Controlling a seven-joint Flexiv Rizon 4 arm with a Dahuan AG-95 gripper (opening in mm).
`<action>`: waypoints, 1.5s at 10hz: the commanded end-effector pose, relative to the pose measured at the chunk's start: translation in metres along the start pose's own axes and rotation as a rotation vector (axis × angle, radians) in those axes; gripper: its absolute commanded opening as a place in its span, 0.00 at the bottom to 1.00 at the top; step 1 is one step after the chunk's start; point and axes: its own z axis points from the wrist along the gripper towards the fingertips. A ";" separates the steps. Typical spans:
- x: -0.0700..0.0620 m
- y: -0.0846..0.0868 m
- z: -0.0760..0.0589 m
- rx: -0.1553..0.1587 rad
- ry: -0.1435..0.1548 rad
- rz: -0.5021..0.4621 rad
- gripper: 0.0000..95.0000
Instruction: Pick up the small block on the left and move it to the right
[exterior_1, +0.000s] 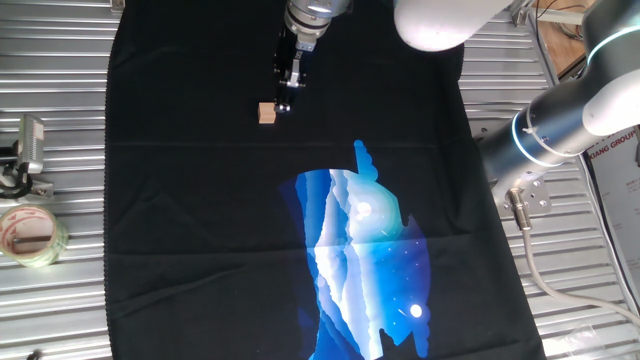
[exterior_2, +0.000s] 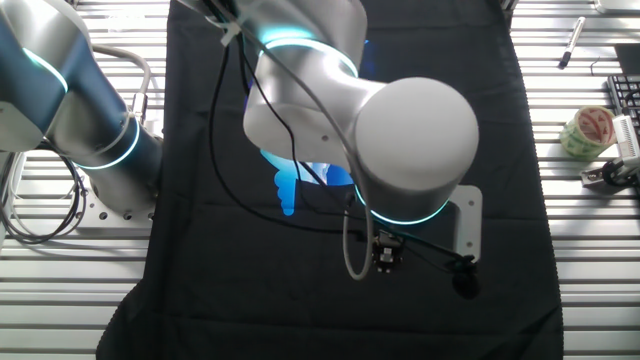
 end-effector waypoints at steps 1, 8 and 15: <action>0.001 0.000 0.004 -0.001 -0.004 0.002 0.60; 0.002 -0.001 0.021 -0.009 -0.016 0.000 0.40; 0.001 -0.001 0.024 -0.022 0.018 -0.074 0.40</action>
